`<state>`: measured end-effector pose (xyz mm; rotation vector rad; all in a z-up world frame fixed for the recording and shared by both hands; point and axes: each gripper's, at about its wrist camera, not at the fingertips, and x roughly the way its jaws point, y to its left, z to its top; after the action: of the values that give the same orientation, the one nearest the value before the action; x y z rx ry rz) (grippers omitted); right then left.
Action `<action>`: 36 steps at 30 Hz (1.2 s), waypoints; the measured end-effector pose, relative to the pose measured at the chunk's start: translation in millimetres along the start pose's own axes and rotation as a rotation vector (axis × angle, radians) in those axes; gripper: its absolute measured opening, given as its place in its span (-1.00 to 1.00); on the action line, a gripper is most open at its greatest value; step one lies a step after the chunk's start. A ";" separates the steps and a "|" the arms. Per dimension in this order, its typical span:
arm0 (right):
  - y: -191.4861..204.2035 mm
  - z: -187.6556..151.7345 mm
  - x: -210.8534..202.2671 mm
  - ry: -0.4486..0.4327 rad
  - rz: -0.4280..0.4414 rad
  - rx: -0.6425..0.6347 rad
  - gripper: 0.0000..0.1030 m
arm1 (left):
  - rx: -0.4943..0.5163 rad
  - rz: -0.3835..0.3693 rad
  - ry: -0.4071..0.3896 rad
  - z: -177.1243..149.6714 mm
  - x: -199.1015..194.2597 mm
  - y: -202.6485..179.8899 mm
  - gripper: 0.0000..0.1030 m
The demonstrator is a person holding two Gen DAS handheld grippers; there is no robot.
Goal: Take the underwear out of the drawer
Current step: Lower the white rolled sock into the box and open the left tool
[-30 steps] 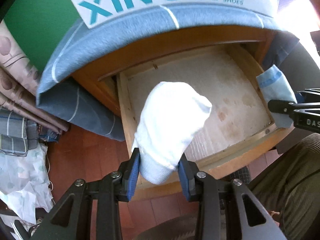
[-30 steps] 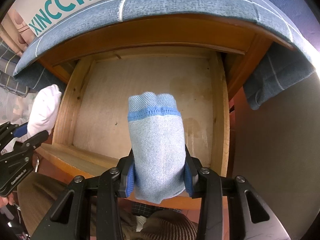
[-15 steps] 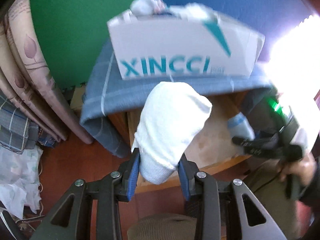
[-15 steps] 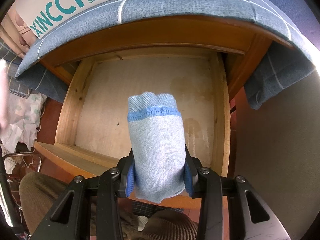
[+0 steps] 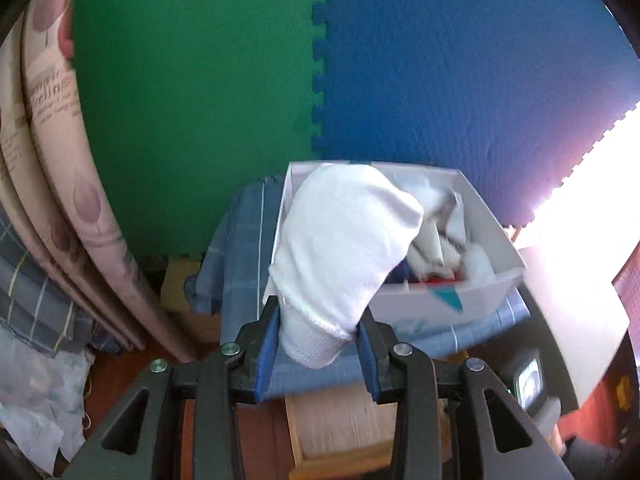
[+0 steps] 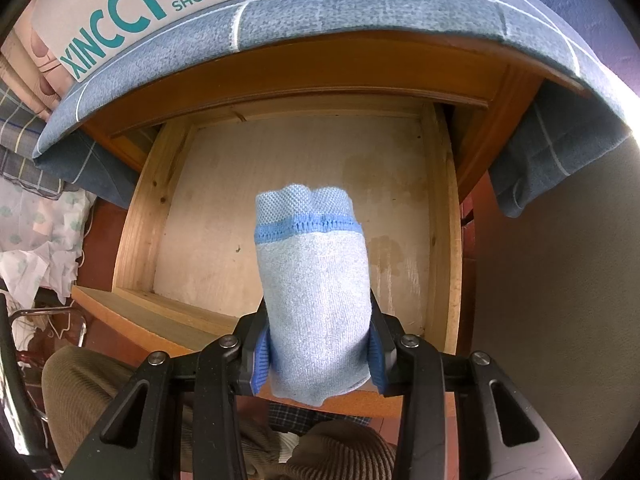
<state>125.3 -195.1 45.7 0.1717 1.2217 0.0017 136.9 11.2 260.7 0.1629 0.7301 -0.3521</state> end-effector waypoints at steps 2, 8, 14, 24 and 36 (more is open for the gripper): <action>0.4 0.3 0.4 0.001 0.000 -0.001 -0.30 | 0.011 -0.002 0.004 15.3 14.9 -4.7 -0.31; -0.4 0.5 -0.2 -0.001 0.004 0.003 -0.30 | -0.022 -0.014 0.063 36.0 62.7 -11.0 -0.31; -3.8 0.2 -0.4 -0.004 0.018 0.015 -0.30 | -0.051 0.009 0.134 38.9 108.6 -8.0 -0.31; -2.3 2.0 0.2 0.000 0.030 0.021 -0.30 | -0.064 0.055 0.183 20.5 146.3 -7.9 -0.27; -3.0 1.2 0.2 0.000 0.027 0.017 -0.30 | -0.035 0.056 0.155 23.7 121.6 -17.3 -0.03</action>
<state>126.2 -198.1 45.5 0.2033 1.2193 0.0148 229.1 -42.5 195.4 0.1792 0.8827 -0.2750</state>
